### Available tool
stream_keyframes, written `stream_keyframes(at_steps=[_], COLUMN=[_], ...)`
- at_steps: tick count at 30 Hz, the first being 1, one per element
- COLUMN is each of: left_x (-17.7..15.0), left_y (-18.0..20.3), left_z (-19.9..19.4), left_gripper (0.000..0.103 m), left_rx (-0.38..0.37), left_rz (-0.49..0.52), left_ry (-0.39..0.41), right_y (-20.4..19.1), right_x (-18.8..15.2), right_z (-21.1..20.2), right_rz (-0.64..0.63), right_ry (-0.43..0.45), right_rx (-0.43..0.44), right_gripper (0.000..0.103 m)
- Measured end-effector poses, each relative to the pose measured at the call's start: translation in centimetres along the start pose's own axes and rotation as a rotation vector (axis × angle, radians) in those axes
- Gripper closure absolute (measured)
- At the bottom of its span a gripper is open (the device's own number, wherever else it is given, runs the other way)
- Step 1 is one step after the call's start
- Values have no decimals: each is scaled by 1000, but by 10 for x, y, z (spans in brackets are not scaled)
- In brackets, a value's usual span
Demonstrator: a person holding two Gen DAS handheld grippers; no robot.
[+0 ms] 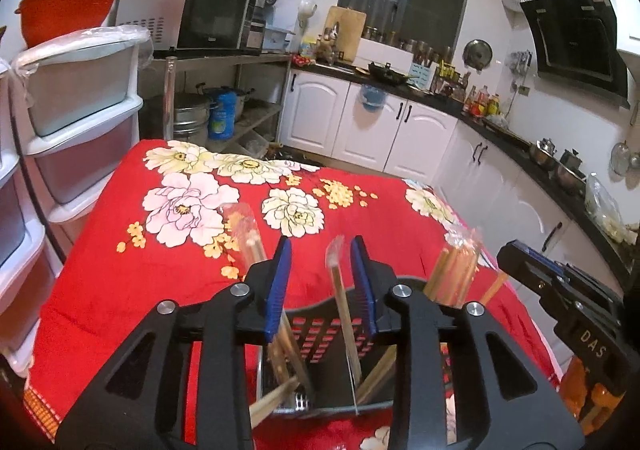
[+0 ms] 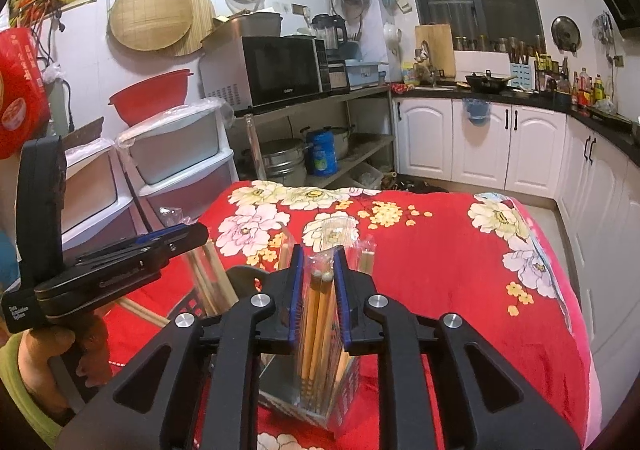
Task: Organize utensils
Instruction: 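Lower chopsticks into the caddy and open the right tool while the left tool releases its pair, then move both open tools back toward the remaining sleeved chopsticks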
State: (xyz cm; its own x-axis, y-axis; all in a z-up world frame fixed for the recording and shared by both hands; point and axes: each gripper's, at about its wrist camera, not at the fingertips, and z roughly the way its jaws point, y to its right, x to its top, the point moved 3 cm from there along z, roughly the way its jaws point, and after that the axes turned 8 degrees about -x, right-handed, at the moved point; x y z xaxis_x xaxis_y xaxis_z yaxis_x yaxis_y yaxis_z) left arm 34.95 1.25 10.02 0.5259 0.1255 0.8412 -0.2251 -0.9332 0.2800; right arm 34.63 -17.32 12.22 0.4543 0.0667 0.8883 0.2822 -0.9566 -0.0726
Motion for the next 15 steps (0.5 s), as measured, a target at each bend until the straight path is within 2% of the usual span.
stream_keyframes(at_steps=[4, 6, 10, 15], left_x=[-3, -5, -8, -11], left_y=[-2, -3, -4, 1], left_z=[-6, -10, -21, -37], left_gripper=[76, 65, 62, 50], left_rx=[-13, -18, -29, -42], left_rz=[-9, -15, -17, 4], left_ry=[-14, -17, -14, -9], right_y=[0, 0, -1, -3], right_x=[-3, -4, -6, -7], right_z=[-4, -7, -13, -23], right_rz=[-5, -4, -3, -5], right_ry=[-9, -12, -16, -9], right_rx=[-9, -13, -13, -13], right_gripper=[81, 78, 71, 64])
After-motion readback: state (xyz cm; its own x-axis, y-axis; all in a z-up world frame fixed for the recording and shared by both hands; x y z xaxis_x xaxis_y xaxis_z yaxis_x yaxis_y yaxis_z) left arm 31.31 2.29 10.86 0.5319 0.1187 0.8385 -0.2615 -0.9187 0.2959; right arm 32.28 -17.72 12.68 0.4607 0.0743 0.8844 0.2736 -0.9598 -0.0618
